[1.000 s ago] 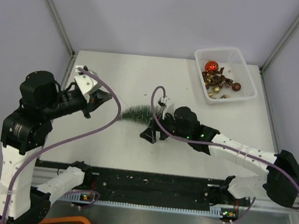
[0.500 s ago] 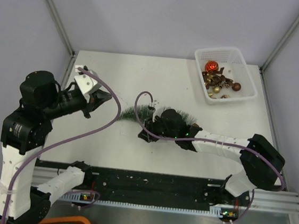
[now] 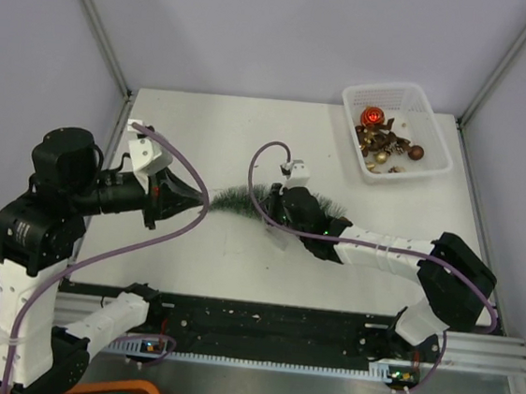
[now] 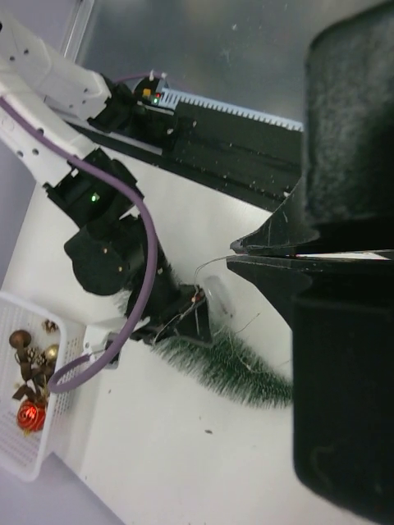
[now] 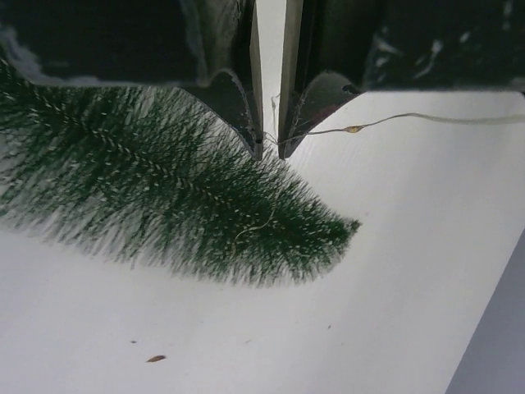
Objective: Decorate the small christmas tree
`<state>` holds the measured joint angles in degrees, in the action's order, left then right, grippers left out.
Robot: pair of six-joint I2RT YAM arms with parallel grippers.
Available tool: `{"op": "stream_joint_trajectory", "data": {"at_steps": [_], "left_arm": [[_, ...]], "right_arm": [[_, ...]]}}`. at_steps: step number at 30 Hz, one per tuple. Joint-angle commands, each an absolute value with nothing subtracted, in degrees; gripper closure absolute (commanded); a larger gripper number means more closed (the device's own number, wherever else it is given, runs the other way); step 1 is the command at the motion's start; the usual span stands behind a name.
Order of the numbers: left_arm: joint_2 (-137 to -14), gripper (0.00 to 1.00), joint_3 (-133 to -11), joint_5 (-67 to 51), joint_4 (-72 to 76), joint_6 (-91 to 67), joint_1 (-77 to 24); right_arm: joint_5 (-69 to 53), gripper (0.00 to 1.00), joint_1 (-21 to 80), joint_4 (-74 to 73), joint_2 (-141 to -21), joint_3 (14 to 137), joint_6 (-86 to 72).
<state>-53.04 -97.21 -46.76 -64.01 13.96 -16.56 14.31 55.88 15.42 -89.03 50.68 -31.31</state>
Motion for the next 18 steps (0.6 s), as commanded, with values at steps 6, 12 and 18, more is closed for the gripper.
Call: {"op": "stream_joint_trajectory", "data": {"at_steps": [6,12,18], "left_arm": [[-55.1,0.96,-111.5,-64.2,-71.0,7.2,-16.7],[-54.3,0.94,-115.2,-64.3,-69.5,4.7,-16.7],[-53.5,0.94,-110.7,-59.8,-74.7,13.8,-16.7]], "right_arm": [[39.4,0.87,57.2,6.3,-88.2,52.9,-40.8],[40.3,0.85,57.2,5.8,-84.9,48.7,-42.8],[35.7,0.8,57.4,4.4,-75.3,43.9,-42.5]]}}
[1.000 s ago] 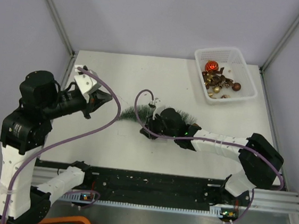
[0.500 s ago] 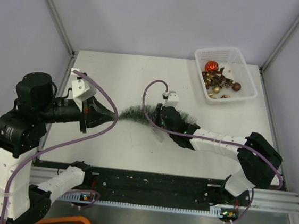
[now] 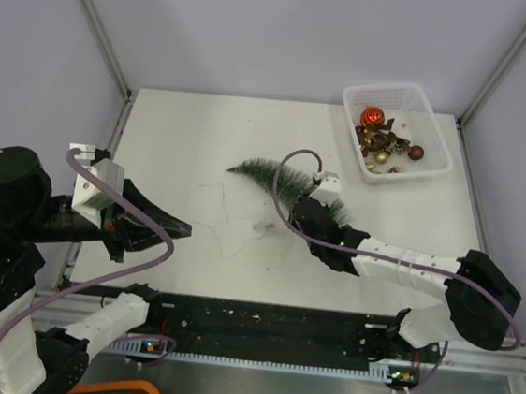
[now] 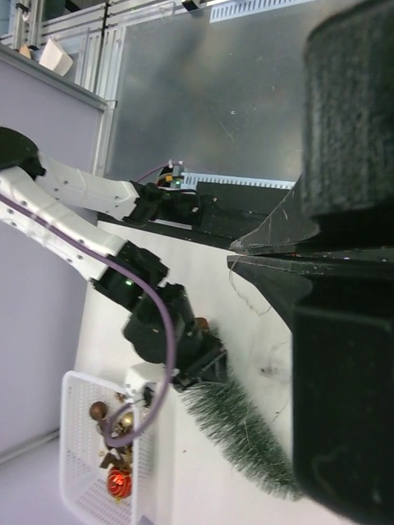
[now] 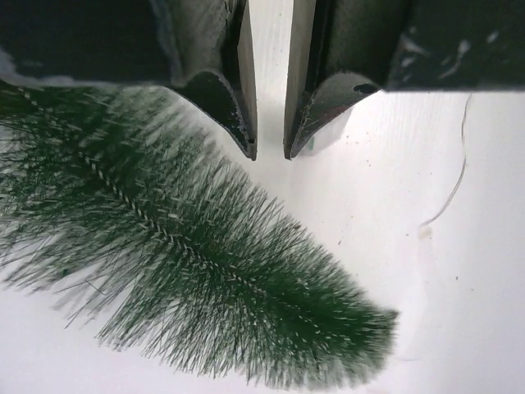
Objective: Decorate the small christmas tree
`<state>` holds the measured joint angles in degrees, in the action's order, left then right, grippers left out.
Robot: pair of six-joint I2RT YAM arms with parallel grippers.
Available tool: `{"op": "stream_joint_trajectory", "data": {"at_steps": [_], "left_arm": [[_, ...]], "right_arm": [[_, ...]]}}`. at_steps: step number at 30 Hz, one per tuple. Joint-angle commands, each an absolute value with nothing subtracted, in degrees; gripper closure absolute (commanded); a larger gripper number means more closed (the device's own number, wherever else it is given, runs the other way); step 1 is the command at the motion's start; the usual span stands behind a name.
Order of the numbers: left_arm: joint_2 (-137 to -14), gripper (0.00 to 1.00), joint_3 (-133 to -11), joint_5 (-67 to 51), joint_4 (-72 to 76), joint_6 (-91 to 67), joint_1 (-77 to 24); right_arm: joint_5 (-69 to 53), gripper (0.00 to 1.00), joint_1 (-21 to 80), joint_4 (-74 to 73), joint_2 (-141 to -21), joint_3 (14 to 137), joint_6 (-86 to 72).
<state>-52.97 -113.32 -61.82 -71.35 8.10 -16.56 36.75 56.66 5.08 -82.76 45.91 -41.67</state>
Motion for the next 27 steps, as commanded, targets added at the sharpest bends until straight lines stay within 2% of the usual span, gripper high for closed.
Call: {"op": "stream_joint_trajectory", "data": {"at_steps": [1,4,10,15,23,27], "left_arm": [[-53.6,0.94,-110.2,-58.7,-75.6,15.2,-16.7],[-53.7,0.94,-109.3,-56.8,-76.6,18.2,-16.6],[-55.4,0.93,-111.8,-56.3,-75.9,18.5,-16.7],[-54.8,0.93,-111.5,-54.5,-74.6,19.2,-16.7],[-54.2,0.93,-110.2,-53.3,-73.2,19.8,-16.6],[-53.6,0.92,-109.3,-52.6,-73.0,21.0,-16.7]], "right_arm": [[34.1,0.78,57.5,4.0,-73.5,43.0,-42.3],[30.4,0.72,57.8,1.9,-68.6,40.5,-42.4],[25.4,0.47,58.2,0.1,-61.8,37.6,-39.9],[19.1,0.38,59.4,3.6,-57.9,37.4,-35.5],[10.6,0.35,63.7,7.8,-59.8,43.7,-29.5],[14.7,0.34,64.7,4.6,-61.2,44.8,-29.0]]}}
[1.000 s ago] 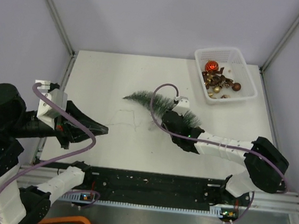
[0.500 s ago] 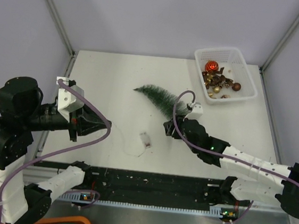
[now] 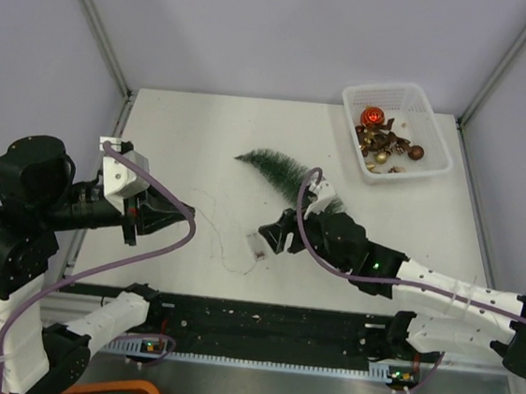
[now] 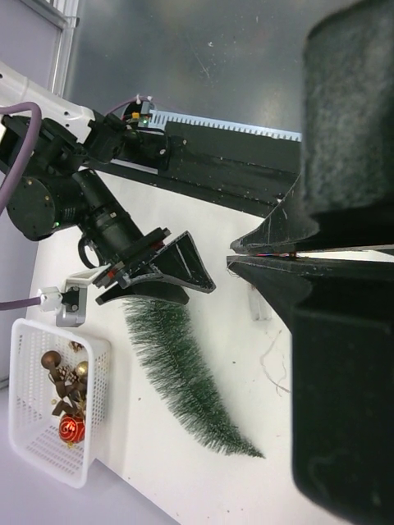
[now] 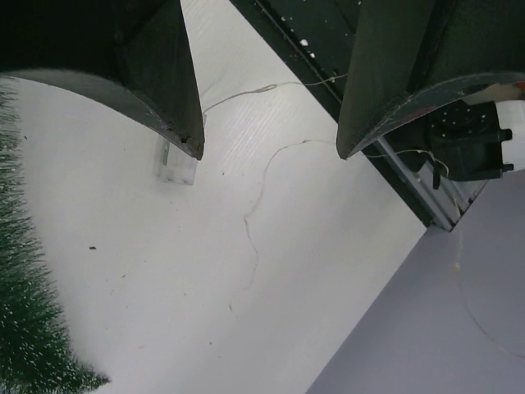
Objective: Decorate the small christmas tree
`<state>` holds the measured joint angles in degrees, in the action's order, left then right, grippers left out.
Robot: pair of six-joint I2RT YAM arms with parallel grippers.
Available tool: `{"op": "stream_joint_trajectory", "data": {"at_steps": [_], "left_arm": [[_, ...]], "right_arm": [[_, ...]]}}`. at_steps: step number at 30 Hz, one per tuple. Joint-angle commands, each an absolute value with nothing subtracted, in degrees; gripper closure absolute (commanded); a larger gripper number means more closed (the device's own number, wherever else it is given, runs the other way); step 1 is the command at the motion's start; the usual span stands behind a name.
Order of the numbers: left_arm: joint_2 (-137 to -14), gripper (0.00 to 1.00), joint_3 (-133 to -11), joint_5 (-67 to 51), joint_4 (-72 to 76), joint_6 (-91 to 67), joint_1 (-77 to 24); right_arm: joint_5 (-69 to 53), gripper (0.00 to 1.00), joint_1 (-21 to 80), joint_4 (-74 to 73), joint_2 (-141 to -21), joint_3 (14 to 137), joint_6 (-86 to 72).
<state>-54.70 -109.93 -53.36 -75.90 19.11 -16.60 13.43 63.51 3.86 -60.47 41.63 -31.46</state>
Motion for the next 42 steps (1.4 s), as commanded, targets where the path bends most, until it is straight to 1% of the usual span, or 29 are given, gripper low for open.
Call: {"op": "stream_joint_trajectory", "data": {"at_steps": [1,4,9,12,16,17,19,21,22,24,25,26,27,29,34,37,42], "left_arm": [[-53.4,0.92,-109.1,-52.1,-73.1,21.4,-16.7],[-52.5,0.92,-107.8,-51.0,-73.0,22.6,-16.7],[-50.5,0.92,-104.3,-48.4,-71.0,23.4,-16.6],[-49.0,0.93,-100.8,-45.4,-68.7,23.5,-16.7],[-46.8,0.94,-94.8,-40.5,-65.0,23.5,-16.7],[-46.4,0.94,-93.7,-40.1,-64.3,23.7,-16.7],[-46.1,0.95,-92.3,-39.5,-63.7,24.2,-16.7],[-45.9,0.95,-91.9,-39.2,-63.5,24.6,-16.7],[-45.7,0.95,-91.8,-39.3,-63.5,24.7,-16.7],[-45.6,0.95,-91.8,-39.2,-63.8,25.3,-16.7],[-45.7,0.95,-91.6,-39.0,-64.1,25.7,-16.7],[-45.6,0.95,-91.7,-38.8,-64.3,26.1,-16.7],[-45.6,0.95,-91.7,-38.8,-64.5,26.5,-16.7],[-45.4,0.95,-91.3,-38.8,-64.6,26.6,-16.7],[-44.9,0.95,-91.1,-38.9,-65.3,27.4,-16.7],[-44.7,0.94,-91.1,-39.0,-65.9,28.1,-16.7],[-44.5,0.94,-91.3,-38.3,-67.3,29.9,-16.7]], "right_arm": [[15.1,0.34,64.6,4.4,-60.7,44.0,-29.1],[11.5,0.32,64.7,6.3,-58.9,41.6,-29.7],[2.9,0.31,65.9,11.9,-59.6,39.0,-29.2],[1.5,0.31,67.7,12.7,-60.6,39.5,-28.0],[3.2,0.31,70.6,10.3,-61.6,42.3,-25.1],[6.0,0.31,70.8,8.2,-62.2,43.1,-25.2],[15.6,0.31,70.8,1.4,-62.1,43.9,-27.2],[23.7,0.29,70.8,0.1,-59.0,41.7,-27.8],[26.8,0.28,70.8,-4.0,-57.8,41.2,-30.0],[38.4,0.2,70.5,-13.1,-56.1,41.6,-35.7],[45.6,0.17,70.1,-18.8,-55.6,42.3,-40.6],[48.9,0.15,69.1,-25.7,-55.3,43.0,-45.5],[49.6,0.13,67.2,-30.4,-55.2,43.2,-49.4],[48.4,0.12,63.2,-35.7,-54.8,42.8,-54.9],[42.0,0.11,53.5,-36.5,-55.8,41.0,-57.2],[36.8,0.12,47.2,-32.6,-58.7,40.4,-55.8],[33.2,0.16,44.5,-26.1,-63.8,41.8,-53.9]]}}
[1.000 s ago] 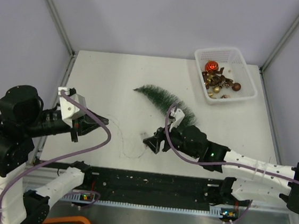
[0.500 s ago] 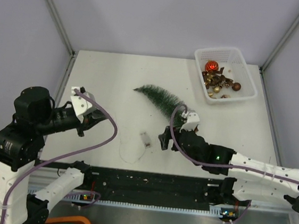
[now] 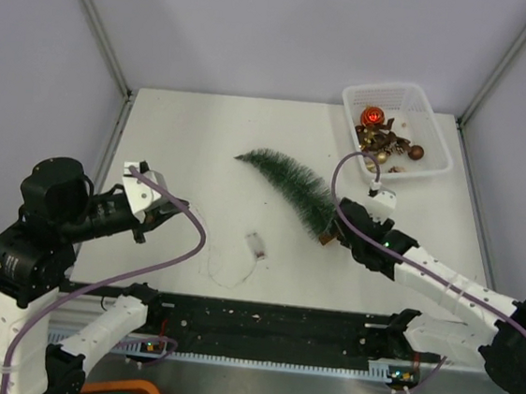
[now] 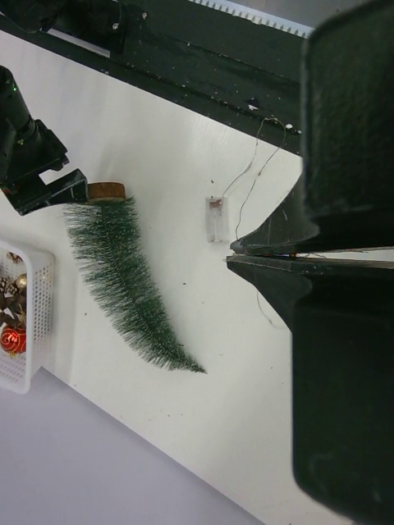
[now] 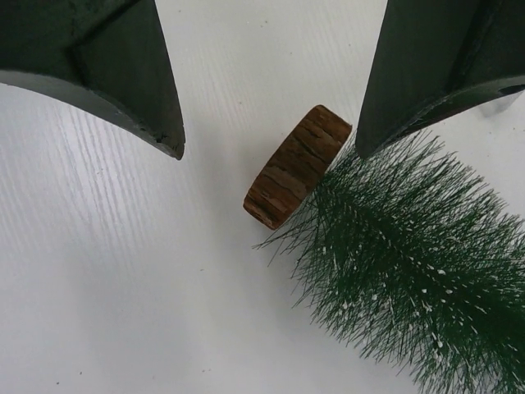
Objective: Decorate the small christmas tree
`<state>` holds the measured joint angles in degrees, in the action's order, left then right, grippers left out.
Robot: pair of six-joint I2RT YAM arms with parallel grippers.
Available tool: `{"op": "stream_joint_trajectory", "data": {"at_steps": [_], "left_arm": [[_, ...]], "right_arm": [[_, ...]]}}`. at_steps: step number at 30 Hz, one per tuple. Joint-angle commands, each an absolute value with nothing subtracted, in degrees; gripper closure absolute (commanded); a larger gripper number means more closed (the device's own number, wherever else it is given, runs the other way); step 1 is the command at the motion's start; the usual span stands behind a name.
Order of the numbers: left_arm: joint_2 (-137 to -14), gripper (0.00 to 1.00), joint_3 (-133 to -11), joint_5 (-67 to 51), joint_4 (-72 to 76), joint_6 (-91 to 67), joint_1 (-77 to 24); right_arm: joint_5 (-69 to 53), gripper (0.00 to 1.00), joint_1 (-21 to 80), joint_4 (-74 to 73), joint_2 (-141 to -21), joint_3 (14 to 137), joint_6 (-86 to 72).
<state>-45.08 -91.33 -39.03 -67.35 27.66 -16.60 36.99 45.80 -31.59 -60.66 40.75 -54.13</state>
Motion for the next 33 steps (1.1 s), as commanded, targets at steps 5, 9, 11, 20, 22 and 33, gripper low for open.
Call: {"op": "stream_joint_trajectory", "data": {"at_steps": [5,9,11,20,22,33], "left_arm": [[-44.1,0.94,-91.7,-37.8,-68.2,31.4,-16.7],[-43.8,0.94,-92.0,-37.3,-68.7,32.3,-16.6],[-43.5,0.94,-92.2,-36.8,-68.8,32.9,-16.7],[-42.9,0.94,-91.3,-35.9,-69.4,35.1,-16.7],[-42.7,0.94,-91.0,-35.3,-69.4,35.5,-16.7],[-42.7,0.94,-91.4,-28.7,-66.7,41.5,-16.7]], "right_arm": [[32.6,0.22,43.3,-25.0,-70.3,44.4,-54.1],[33.4,0.33,43.0,-24.1,-72.6,43.9,-54.8],[34.4,0.4,42.9,-23.6,-72.8,43.2,-55.3],[33.0,0.99,43.2,-21.4,-73.4,46.2,-53.9],[33.7,1.0,44.4,-21.9,-73.4,47.6,-53.4],[39.9,1.0,49.6,-24.1,-73.1,50.4,-52.2]]}}
